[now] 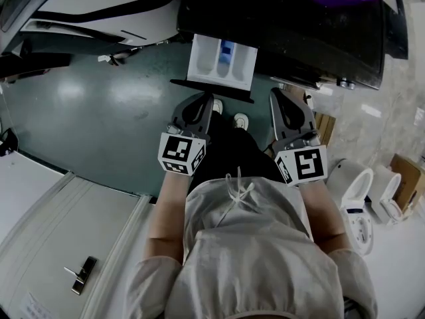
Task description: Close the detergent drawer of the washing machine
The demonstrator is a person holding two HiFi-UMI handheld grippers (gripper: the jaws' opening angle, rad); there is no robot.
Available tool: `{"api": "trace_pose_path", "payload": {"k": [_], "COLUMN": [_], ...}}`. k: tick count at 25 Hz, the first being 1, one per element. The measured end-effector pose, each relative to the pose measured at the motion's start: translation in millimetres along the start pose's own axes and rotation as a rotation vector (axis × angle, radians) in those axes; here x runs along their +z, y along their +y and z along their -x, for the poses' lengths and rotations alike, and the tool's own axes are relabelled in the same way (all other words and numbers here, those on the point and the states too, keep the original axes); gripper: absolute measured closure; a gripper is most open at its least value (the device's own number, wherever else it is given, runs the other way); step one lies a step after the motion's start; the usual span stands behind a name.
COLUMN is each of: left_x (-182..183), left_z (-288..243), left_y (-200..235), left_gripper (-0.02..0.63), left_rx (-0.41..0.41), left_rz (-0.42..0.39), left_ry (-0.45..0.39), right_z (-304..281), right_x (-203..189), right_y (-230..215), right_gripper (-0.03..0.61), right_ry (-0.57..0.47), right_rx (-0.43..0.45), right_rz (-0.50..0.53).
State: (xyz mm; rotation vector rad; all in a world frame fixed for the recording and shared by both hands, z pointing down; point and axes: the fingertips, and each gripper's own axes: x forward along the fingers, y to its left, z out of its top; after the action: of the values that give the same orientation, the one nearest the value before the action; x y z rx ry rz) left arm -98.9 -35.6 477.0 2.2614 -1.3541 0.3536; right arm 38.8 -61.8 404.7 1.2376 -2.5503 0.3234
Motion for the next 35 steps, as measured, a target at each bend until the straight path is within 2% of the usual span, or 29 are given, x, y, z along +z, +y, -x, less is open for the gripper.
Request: {"api": "trace_pose_path", "payload": {"k": [7,22,35], "left_x": [18.5,52.4,61.7], "left_z": [-26.4,-77.3,-95.2], "left_y": [9.7,28.3,35.8], "left_gripper": [0.594,0.594,0.595], "left_rx": [-0.037,-0.112,-0.138], "left_rz": [0.013,-0.016,0.021], "left_ry": [0.0,0.029,0.032], "right_z": [-11.3,-36.3,-43.8], "right_x": [12.8,19.7,14.5], "right_y": [-10.6,-44.5,-57.1], "right_gripper": [0.574,0.574,0.574], "right_ry": [-0.003,0.026,0.052], "right_rx": [-0.052,-0.189,-0.238], "right_rz": [-0.01,-0.051,-0.084]}}
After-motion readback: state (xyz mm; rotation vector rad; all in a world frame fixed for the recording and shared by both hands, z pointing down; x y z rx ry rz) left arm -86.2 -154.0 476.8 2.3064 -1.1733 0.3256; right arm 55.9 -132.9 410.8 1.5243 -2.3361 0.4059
